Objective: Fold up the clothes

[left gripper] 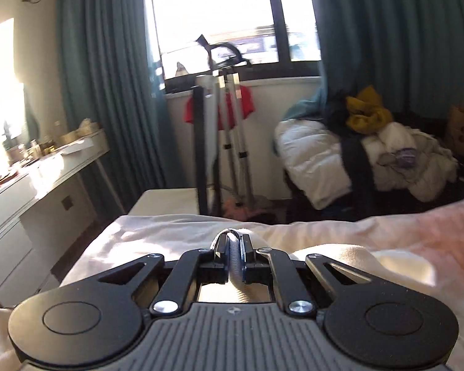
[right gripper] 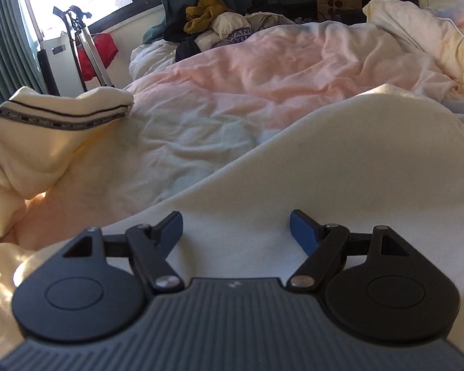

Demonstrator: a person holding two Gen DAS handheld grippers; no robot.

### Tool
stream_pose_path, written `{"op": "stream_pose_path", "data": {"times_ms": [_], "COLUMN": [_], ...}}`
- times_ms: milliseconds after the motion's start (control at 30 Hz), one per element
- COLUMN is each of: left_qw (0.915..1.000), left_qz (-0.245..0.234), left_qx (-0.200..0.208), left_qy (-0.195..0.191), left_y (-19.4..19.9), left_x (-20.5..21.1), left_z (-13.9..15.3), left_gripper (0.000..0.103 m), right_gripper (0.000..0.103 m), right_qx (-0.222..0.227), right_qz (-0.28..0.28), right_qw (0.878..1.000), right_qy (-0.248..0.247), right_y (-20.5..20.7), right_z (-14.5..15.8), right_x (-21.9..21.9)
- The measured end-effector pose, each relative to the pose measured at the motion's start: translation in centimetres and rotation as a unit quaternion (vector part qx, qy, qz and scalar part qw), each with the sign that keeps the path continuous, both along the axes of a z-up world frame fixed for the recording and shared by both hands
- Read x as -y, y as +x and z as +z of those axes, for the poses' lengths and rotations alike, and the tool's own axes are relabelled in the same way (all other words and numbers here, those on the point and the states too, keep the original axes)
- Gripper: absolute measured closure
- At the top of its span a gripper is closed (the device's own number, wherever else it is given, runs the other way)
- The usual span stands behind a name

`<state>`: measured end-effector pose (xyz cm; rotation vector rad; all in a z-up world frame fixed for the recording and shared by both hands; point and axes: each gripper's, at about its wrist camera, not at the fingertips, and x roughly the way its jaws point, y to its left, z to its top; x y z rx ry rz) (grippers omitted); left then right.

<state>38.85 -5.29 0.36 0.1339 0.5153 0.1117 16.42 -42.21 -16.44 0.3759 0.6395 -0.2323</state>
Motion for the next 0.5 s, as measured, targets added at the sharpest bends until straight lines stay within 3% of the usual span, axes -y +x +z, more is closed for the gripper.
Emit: {"op": "stream_pose_path", "data": {"times_ms": [133,200,233,300,367,500], "left_qw": [0.9962,0.9920,0.9886,0.9872,0.9860,0.9824], "left_qz": [0.068,0.078,0.083,0.074,0.063,0.041], "left_qx": [-0.044,-0.046,-0.046,-0.040,-0.032,-0.018], "left_qy": [-0.031,-0.087,-0.117,-0.136,-0.151,-0.181], "left_y": [3.5,3.2,2.9,1.4,-0.3,-3.5], "left_x": [-4.7,-6.5,-7.4,-8.1,-8.6,-9.7], "left_z": [-2.5,-3.0,-3.2,-2.5,-1.7,0.0], "left_gripper": [0.095,0.092,0.089,0.079,0.053,0.045], "right_gripper": [0.024,0.024,0.024,0.024,0.024,0.025], "right_qx": [0.011,0.016,0.019,0.024,0.030,0.047], "right_qz": [0.012,0.018,0.021,0.027,0.033,0.060], "right_qw": [1.000,1.000,1.000,0.999,0.999,0.997], "right_qy": [0.006,0.010,0.011,0.014,0.018,0.031], "right_y": [0.3,0.5,0.5,0.7,0.8,0.6], "right_z": [0.0,-0.1,-0.1,-0.1,-0.1,0.3], "right_x": [-0.2,-0.2,-0.3,-0.4,-0.4,-1.0]}}
